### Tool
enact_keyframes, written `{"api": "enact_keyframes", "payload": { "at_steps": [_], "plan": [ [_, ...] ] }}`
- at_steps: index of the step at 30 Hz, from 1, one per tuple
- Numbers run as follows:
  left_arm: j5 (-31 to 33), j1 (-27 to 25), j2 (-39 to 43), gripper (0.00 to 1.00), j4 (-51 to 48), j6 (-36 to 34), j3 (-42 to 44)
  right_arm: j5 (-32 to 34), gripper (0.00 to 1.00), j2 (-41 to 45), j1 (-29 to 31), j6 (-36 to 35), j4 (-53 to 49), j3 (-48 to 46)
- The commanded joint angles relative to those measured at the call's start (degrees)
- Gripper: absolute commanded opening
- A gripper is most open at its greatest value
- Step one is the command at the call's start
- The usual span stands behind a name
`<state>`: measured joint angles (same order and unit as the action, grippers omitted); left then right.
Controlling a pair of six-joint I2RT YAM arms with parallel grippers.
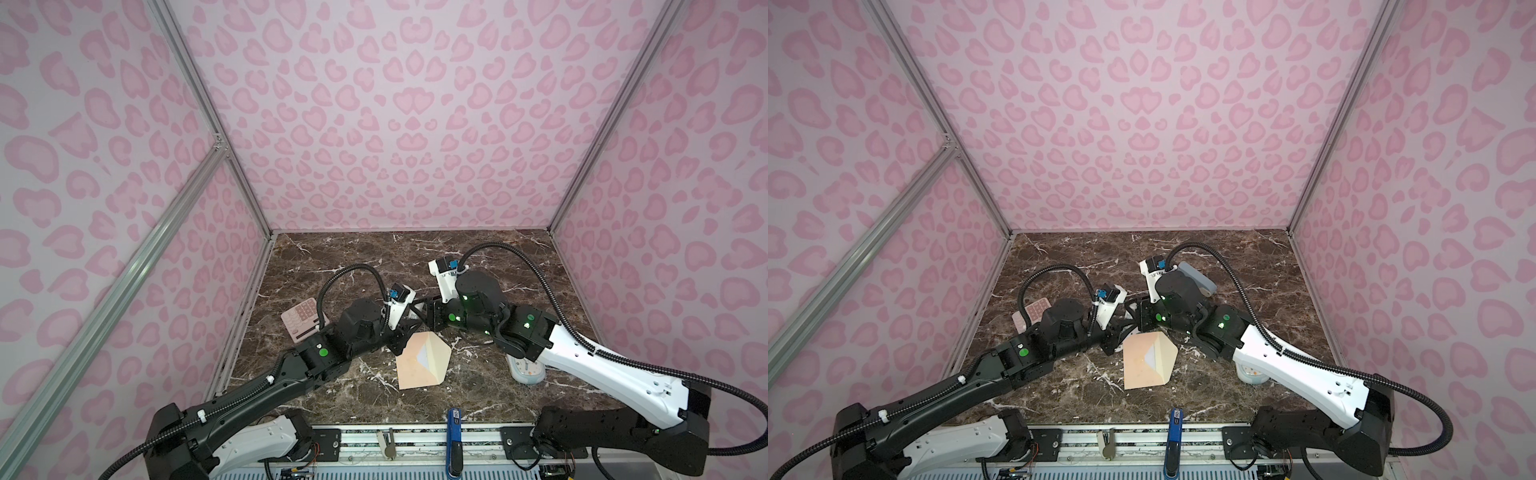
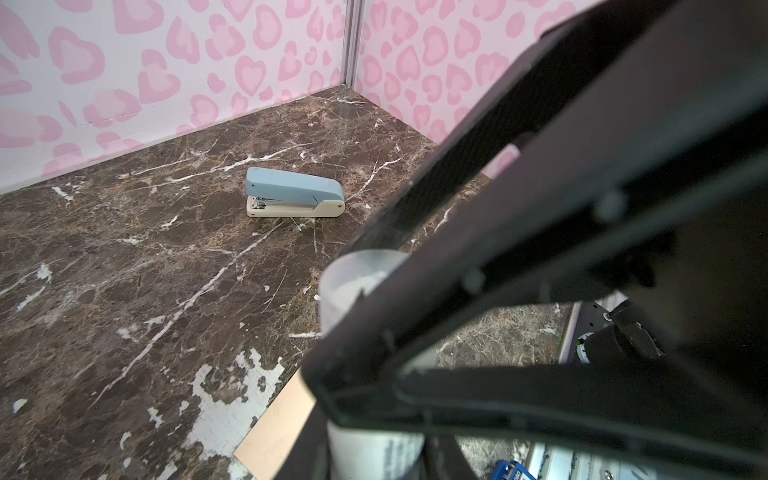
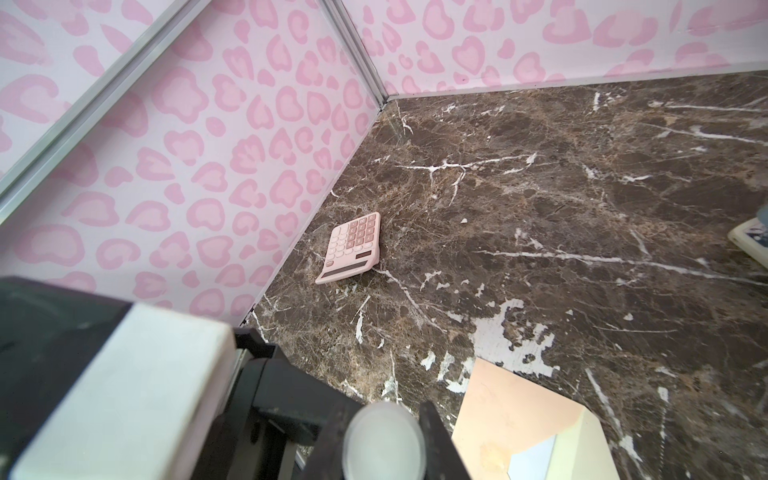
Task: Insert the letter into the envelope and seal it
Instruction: 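Grasp the glue stick cap with the right gripper and pull it off, then carry the cap with the right gripper toward the stapler and release it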
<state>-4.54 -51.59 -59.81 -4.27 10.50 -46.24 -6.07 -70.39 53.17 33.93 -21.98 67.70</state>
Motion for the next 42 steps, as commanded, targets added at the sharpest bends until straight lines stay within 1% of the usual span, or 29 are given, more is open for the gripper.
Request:
{"api": "enact_keyframes", "payload": {
  "at_steps": [1, 8, 15, 19, 22, 25, 30, 36, 39, 42],
  "plan": [
    [-0.1, 0.0, -0.1, 0.04, 1.3, -0.1, 0.6, 1.4, 0.26, 0.5, -0.5, 0.1, 1.3, -0.2],
    [-0.5, 0.0, -0.6, 0.04, 1.5, 0.2, 2.7, 0.7, 0.23, 0.3, -1.9, -0.8, 0.6, 0.7],
    [0.7, 0.0, 0.3, 0.04, 1.7, 0.3, 4.2, 0.5, 0.22, -0.3, -3.3, -1.9, -0.7, 1.9],
    [1.1, 0.0, 0.8, 0.04, 1.2, 0.3, 4.1, 1.9, 0.23, 0.1, -4.8, -3.3, -2.6, 2.4],
    [1.1, 0.0, 1.4, 0.04, 0.9, 0.4, 3.8, 4.8, 0.23, 1.0, -6.6, -4.9, -4.6, 1.5],
    [0.6, 0.0, 2.3, 0.04, 0.8, 0.4, 3.6, 8.3, 0.24, 2.0, -9.6, -6.4, -5.5, -1.7],
    [-0.8, 0.0, 2.5, 0.04, 1.7, 1.2, 3.5, 12.9, 0.24, 3.4, -16.0, -6.3, -2.4, -12.1],
    [-1.4, -0.4, 3.1, 0.04, 3.2, 3.0, 4.8, 18.8, 0.24, 3.8, -21.9, -2.6, 4.7, -25.0],
    [-1.2, -0.7, 3.8, 0.04, 3.7, 3.5, 5.3, 21.2, 0.24, 2.6, -23.8, -1.2, 8.1, -29.4],
    [-1.0, -1.0, 4.5, 0.04, 4.2, 4.1, 5.9, 22.4, 0.24, 0.1, -25.6, 0.7, 9.8, -31.3]
  ]
}}
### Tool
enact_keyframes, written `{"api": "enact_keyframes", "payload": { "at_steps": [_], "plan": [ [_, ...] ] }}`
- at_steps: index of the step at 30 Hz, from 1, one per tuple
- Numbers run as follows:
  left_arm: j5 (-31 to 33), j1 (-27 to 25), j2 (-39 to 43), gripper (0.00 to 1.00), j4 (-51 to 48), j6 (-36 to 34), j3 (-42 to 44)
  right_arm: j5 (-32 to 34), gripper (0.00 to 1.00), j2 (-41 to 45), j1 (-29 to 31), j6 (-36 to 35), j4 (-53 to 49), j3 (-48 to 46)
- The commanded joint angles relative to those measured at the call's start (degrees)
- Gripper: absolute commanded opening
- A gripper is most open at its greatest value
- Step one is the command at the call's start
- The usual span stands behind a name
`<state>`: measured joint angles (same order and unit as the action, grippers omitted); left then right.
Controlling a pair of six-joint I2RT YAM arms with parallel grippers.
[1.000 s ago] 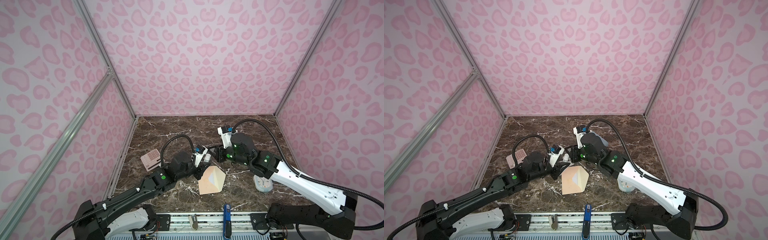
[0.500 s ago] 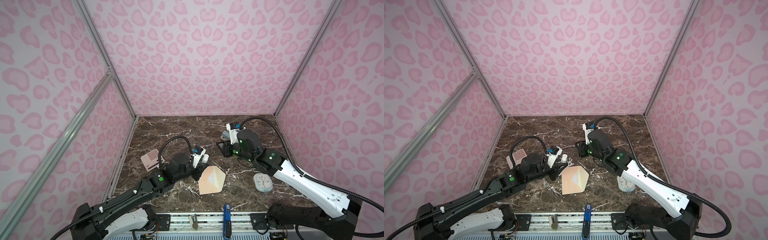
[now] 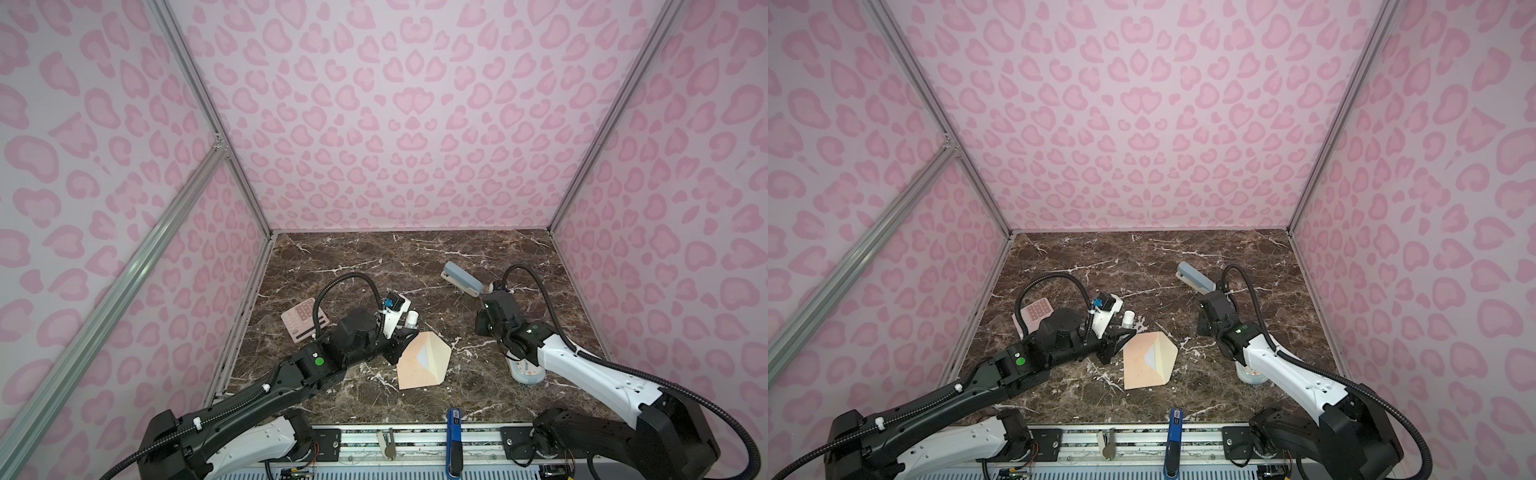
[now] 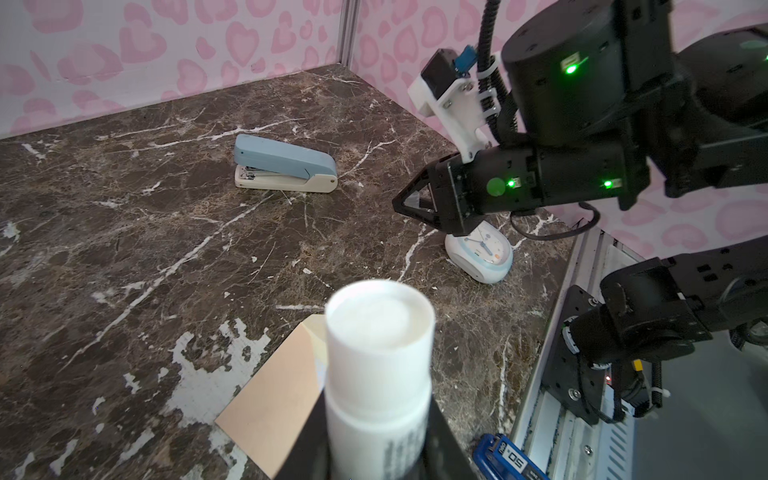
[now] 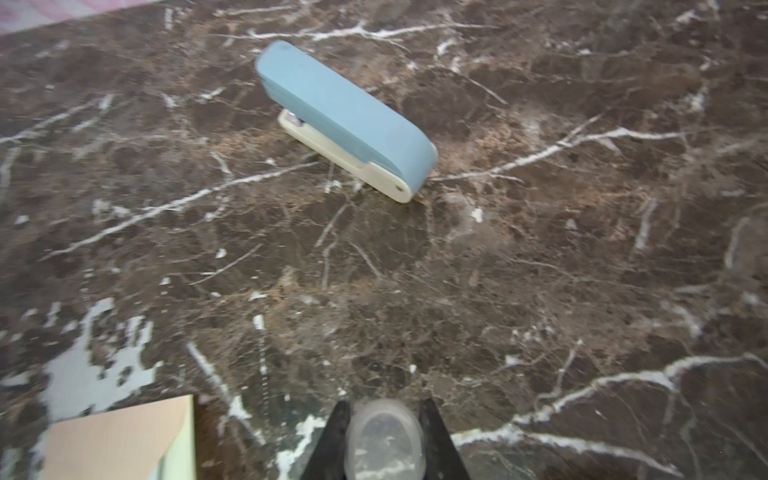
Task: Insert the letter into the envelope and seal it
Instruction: 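Carry the cap with the right gripper toward the stapler and release it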
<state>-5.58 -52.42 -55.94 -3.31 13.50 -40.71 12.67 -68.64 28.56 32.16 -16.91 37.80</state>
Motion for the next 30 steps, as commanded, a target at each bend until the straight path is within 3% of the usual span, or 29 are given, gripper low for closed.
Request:
{"api": "enact_keyframes", "payload": {
  "at_steps": [1, 16, 30],
  "plan": [
    [0.1, -0.2, 0.8, 0.04, 3.3, 1.2, 0.5, 3.6, 0.24, -2.6, -1.4, 2.7, 4.8, -1.6],
    [1.5, -0.5, 2.3, 0.04, 1.5, 1.5, -0.1, 3.4, 0.24, -18.1, -3.2, 4.7, 11.9, 0.0],
    [2.6, -0.5, 2.5, 0.04, 0.3, 0.4, -1.3, 5.2, 0.26, -21.0, -2.8, 4.3, 12.4, -0.6]
  ]
}}
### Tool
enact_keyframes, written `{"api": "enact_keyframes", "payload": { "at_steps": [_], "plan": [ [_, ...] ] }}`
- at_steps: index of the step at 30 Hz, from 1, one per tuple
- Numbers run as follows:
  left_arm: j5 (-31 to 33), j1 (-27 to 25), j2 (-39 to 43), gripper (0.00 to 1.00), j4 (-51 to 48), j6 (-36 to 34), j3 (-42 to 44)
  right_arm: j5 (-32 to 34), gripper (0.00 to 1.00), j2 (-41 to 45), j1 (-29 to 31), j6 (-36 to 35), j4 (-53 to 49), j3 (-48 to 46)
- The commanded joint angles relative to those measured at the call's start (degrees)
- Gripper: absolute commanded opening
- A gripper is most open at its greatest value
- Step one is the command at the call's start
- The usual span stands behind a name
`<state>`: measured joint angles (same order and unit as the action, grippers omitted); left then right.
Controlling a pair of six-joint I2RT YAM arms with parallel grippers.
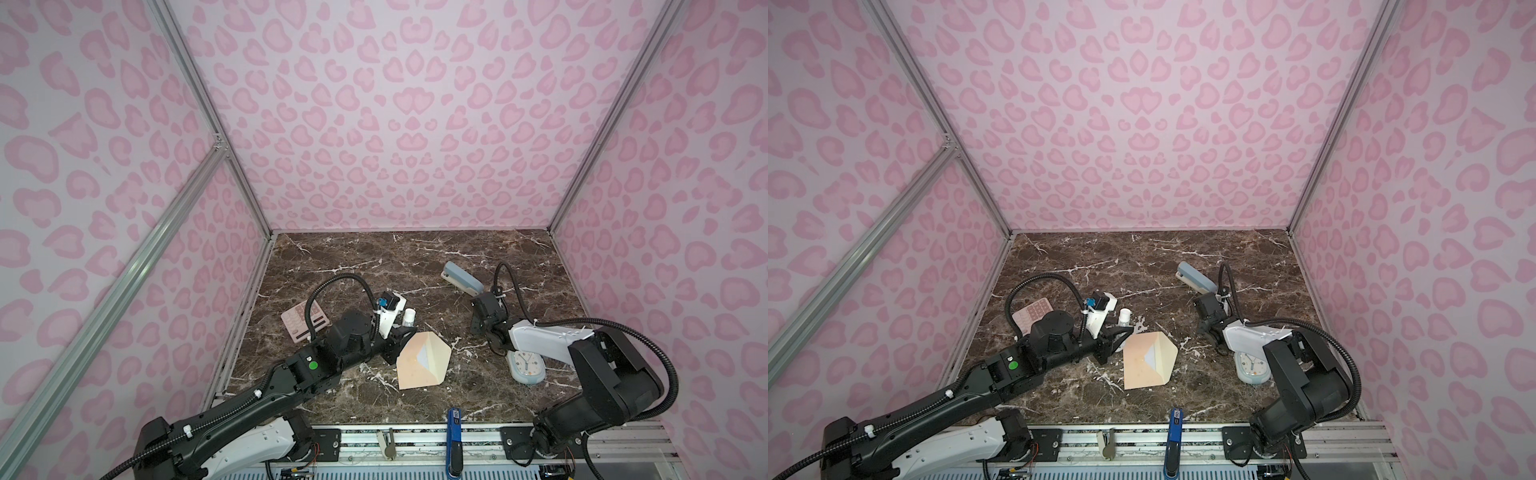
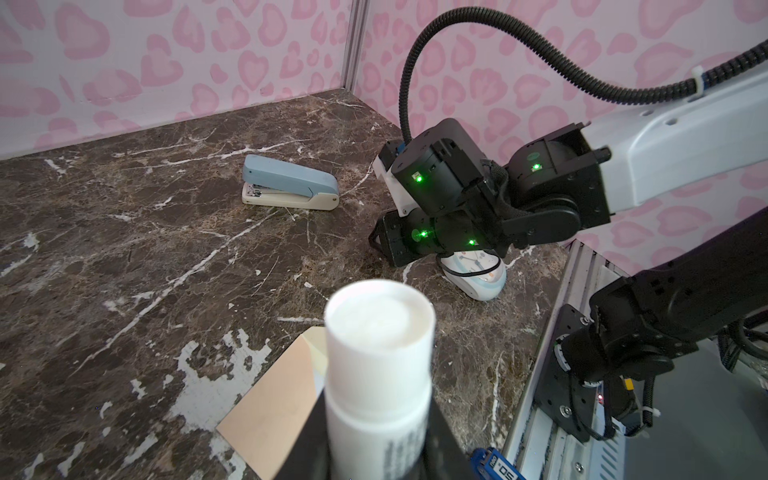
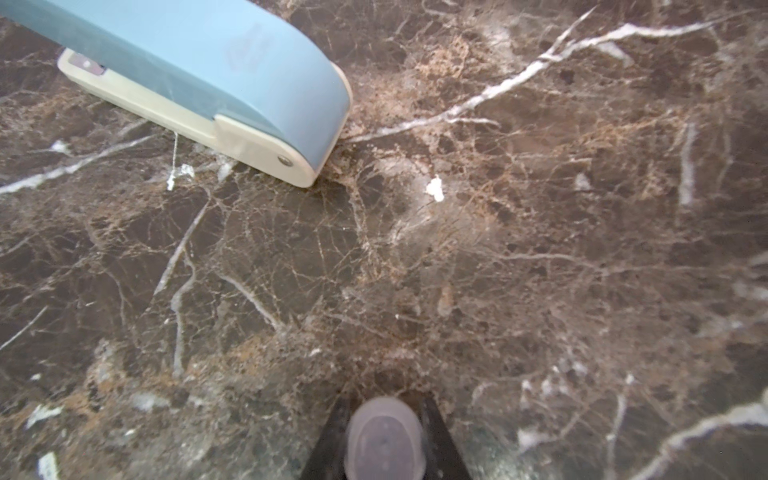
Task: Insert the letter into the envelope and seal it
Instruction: 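Carry the cap with the right gripper toward the stapler and release it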
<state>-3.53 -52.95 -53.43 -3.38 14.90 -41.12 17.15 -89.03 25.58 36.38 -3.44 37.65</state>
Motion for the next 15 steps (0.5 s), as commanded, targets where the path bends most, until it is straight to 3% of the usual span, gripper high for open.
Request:
{"api": "enact_keyframes", "payload": {
  "at_steps": [1, 15],
  "plan": [
    [0.6, 0.0, 0.0, 0.04, 0.2, -1.2, -1.0, 0.7, 0.26, -0.7, 0.2, 0.2, -1.1, -0.5],
    [1.2, 0.0, 1.0, 0.04, 0.0, -1.0, -0.4, 0.9, 0.32, -0.2, 0.9, 0.4, -2.4, -0.6]
  ]
}}
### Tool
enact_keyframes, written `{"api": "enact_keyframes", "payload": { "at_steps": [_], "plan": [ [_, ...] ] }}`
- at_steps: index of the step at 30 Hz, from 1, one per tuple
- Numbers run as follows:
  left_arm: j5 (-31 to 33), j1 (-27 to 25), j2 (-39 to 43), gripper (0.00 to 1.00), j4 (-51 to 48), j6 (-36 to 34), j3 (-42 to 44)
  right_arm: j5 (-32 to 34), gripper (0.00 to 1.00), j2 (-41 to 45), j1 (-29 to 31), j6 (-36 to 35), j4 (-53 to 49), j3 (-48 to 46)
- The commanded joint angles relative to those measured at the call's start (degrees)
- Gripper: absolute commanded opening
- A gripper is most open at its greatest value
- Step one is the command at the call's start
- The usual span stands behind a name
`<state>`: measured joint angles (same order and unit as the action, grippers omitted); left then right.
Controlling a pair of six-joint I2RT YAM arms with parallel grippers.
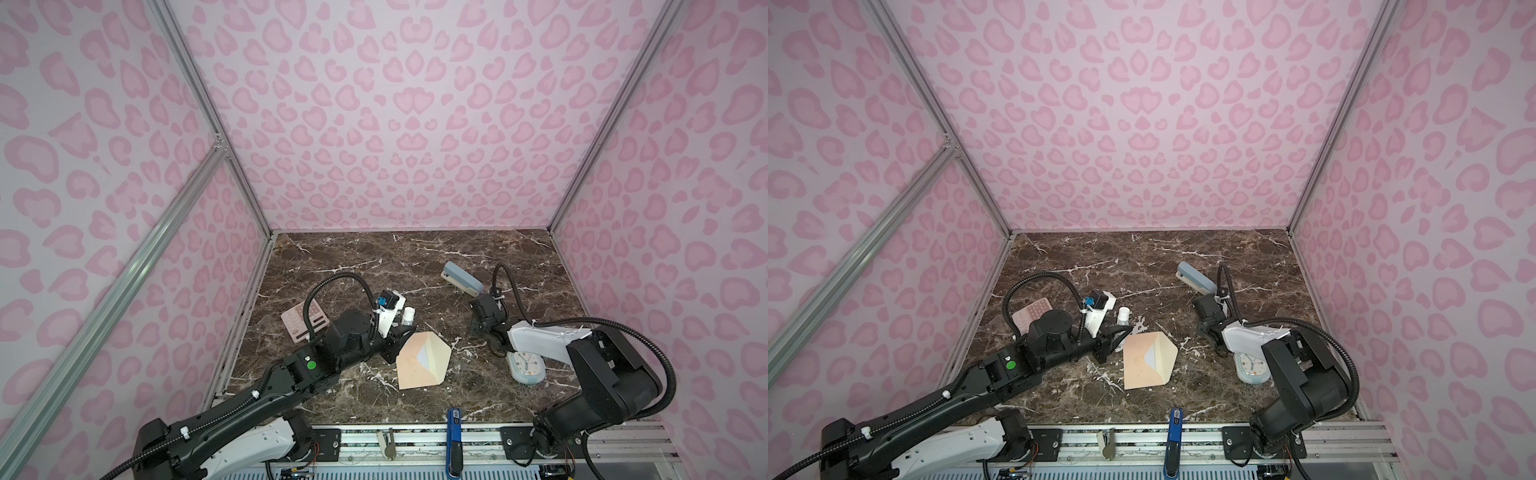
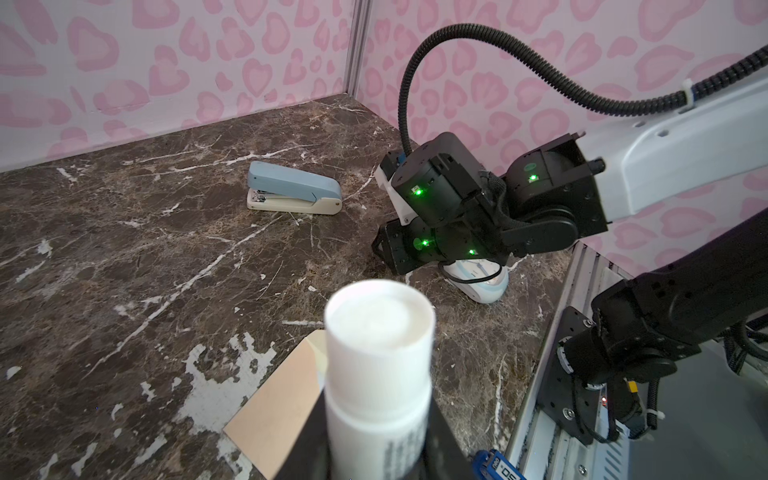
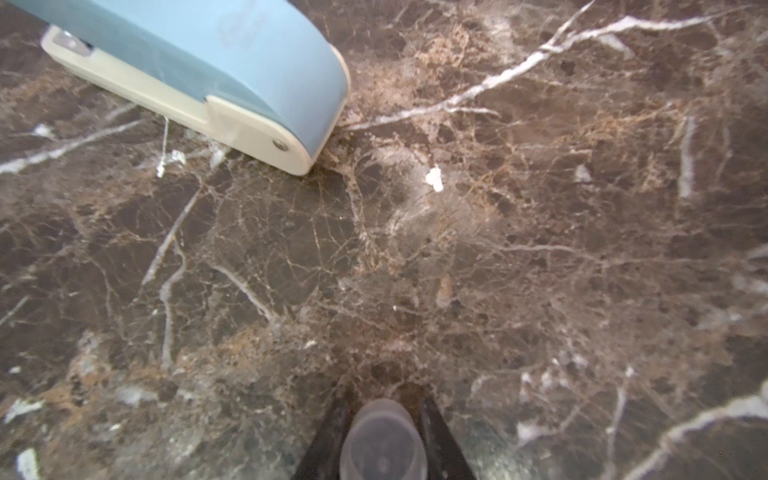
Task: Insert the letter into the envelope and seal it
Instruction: 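Carry the cap with the right gripper toward the stapler and release it, then move the right gripper back toward the peach envelope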
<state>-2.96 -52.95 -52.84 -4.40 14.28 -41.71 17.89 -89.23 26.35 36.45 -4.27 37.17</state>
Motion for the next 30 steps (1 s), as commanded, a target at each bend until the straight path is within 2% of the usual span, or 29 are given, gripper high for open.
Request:
{"api": "enact_keyframes", "payload": {
  "at_steps": [1, 7, 13, 21, 24, 30],
  "plan": [
    [0.6, 0.0, 0.5, 0.04, 1.0, -0.4, 0.2, 0.1, 0.33, 0.1, 0.1, 0.4, -1.7, -0.1],
    [1.0, 0.0, 0.8, 0.04, 1.0, -0.4, 0.6, 0.0, 0.36, 0.7, 0.1, 0.4, -2.4, 0.3],
    [1.4, 0.0, 1.2, 0.04, 1.6, 0.3, 1.0, -1.2, 0.44, 2.4, 0.1, -0.4, -5.0, 2.4],
    [5.0, 0.4, 3.5, 0.04, 4.4, 1.6, 1.4, -3.4, 0.51, 12.1, 0.1, -1.4, -11.0, 6.2],
    [4.7, 2.2, 2.2, 0.05, 4.3, 2.2, -0.2, -7.7, 0.51, 18.4, 0.2, -2.9, -11.7, 6.6],
    [-1.0, 6.7, -2.0, 0.05, 8.4, 1.9, -3.5, -27.7, 0.47, 32.5, 2.5, -12.4, -1.7, 2.3]
  ]
}}
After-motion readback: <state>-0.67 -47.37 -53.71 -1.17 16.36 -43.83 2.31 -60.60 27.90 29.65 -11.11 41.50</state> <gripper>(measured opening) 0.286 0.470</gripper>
